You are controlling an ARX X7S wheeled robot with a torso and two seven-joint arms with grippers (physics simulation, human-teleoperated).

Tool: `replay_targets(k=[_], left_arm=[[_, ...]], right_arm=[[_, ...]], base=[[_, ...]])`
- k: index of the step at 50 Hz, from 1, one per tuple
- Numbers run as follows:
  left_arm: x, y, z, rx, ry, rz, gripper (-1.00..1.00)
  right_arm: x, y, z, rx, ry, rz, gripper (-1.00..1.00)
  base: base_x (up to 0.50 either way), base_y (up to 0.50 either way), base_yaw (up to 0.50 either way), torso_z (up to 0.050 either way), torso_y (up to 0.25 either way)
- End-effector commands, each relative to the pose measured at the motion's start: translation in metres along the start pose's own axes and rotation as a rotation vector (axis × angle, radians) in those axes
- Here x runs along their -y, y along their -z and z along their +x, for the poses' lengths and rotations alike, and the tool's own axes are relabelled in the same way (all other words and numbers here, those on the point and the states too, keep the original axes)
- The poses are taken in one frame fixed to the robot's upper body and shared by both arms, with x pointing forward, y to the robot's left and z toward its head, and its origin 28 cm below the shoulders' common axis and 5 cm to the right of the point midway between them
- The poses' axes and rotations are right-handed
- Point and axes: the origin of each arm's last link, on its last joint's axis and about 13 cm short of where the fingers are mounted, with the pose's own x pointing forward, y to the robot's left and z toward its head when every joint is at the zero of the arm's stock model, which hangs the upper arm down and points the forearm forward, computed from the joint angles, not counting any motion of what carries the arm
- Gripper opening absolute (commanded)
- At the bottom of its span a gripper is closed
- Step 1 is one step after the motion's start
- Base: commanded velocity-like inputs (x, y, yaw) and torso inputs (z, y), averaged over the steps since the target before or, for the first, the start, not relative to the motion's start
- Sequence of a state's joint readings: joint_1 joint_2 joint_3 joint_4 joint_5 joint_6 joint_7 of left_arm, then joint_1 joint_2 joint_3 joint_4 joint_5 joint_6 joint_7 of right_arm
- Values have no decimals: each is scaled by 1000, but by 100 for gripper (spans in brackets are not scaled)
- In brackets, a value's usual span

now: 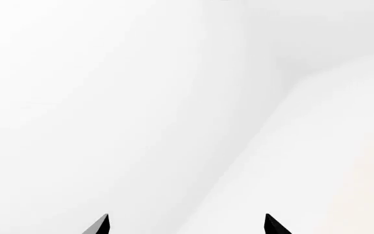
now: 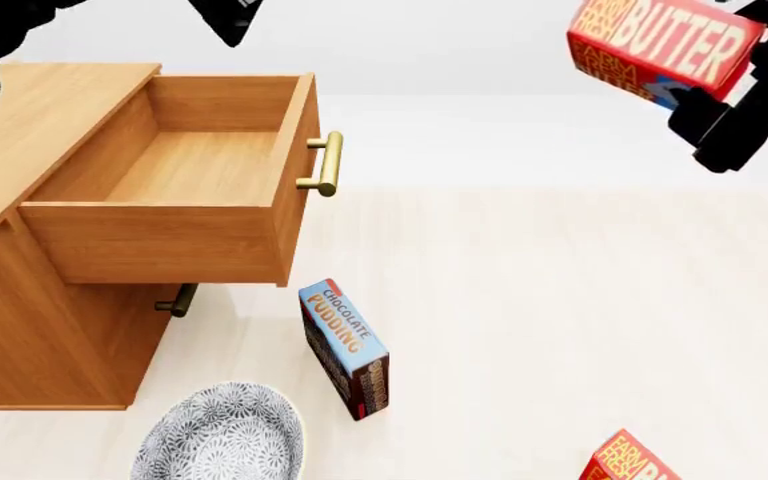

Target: Put the butter at the front in the top drawer of the cabinet and close it.

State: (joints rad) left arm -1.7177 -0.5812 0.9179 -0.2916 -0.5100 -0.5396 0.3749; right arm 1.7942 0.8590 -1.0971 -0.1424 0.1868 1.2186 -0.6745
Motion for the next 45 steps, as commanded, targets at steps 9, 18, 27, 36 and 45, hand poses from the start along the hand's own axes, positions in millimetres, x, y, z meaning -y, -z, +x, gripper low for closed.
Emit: replay_targets(k=[9,18,27,36,45], left_arm=[[25,7,-32,47,86,185,100],[30,8,-35,84,107,262,100],[34,9,-36,135,146,349,100],[39,6,-44,168,194,416,100],[44,4,-50,192,233,461,100]], right_arm=[[7,-5,-11,29,101,-54,-100],[4,-7,-11,44,104,-86,-100],[0,-10,-12,71,106,-162,-100],[-2,-14,-14,114,130,-268,-100],[-3,-19,-20,205,177,-400,-100]], base=[[0,0,0,0,1],[0,0,0,0,1],[0,0,0,0,1],[0,0,0,1,1],[0,0,0,0,2]])
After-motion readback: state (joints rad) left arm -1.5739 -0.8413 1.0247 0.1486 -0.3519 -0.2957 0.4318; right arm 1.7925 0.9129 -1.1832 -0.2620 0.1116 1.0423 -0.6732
